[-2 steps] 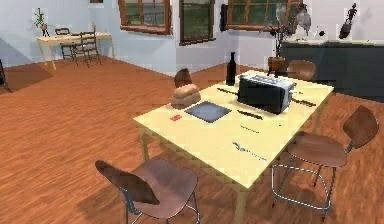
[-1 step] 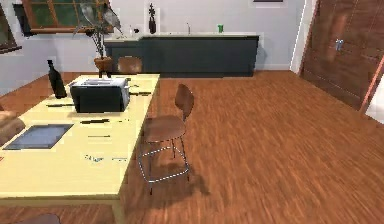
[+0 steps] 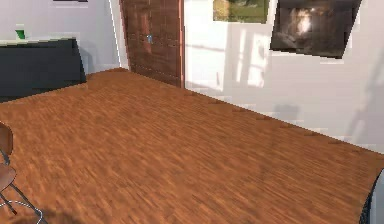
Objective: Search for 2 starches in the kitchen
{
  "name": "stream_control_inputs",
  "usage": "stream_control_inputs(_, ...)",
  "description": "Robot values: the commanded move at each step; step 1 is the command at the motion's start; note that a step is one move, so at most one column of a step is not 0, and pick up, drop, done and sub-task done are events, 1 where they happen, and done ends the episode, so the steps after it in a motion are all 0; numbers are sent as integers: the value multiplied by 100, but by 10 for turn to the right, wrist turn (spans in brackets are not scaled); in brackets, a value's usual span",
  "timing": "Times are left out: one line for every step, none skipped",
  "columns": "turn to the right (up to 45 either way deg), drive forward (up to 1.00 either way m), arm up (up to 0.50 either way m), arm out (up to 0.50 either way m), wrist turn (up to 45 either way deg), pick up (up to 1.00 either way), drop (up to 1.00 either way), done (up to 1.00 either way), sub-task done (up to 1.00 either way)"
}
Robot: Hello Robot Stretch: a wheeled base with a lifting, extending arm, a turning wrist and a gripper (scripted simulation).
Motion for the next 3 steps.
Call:
stream_control_inputs(60,0,0,0,0,0,0,0,0)
stream_control_inputs(0,50,0,0,0,0,0,0,0)
stream_control_inputs(-330,0,0,0,0,0,0,0,0)
